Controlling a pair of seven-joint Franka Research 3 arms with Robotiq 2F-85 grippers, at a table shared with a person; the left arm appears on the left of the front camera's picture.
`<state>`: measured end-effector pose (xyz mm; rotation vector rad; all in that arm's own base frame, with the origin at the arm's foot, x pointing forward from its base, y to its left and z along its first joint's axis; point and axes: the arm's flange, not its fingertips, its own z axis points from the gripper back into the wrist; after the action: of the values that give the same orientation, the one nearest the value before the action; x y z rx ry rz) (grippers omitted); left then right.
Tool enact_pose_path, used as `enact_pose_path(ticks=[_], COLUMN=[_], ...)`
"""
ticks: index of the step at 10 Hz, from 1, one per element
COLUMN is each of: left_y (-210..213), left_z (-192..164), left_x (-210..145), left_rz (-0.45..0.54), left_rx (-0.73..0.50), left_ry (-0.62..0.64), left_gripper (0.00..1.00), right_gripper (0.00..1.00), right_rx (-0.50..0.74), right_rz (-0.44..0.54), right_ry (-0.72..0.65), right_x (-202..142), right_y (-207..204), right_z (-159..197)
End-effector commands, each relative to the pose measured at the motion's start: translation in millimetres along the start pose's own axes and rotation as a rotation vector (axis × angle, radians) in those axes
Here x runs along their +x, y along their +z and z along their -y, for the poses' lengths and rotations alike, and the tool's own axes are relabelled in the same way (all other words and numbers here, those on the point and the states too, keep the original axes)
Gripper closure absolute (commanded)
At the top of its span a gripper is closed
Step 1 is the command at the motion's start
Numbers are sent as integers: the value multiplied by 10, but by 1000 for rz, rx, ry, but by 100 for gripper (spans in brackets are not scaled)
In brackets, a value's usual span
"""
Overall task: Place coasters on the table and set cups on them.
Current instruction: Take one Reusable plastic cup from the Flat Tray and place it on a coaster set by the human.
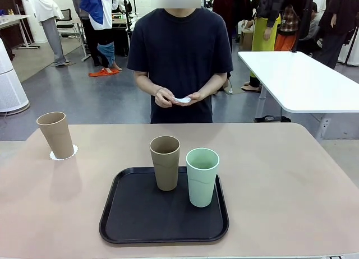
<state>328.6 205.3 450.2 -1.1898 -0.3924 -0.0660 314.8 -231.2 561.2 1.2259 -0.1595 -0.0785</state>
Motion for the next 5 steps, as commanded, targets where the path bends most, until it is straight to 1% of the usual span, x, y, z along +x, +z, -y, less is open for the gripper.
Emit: enact_pose_path(ticks=[1,5], left_y=[8,8], left_z=[-74,-74], left_x=[58,58], left_rz=[2,2], left_rx=[-17,-17], left_ry=[15,15], left_gripper=[0,0], right_gripper=[0,0], right_rx=[2,2], right_rz=[5,5], right_ry=[13,13], right_x=[6,6], right_y=[-6,-6], right_z=[2,2])
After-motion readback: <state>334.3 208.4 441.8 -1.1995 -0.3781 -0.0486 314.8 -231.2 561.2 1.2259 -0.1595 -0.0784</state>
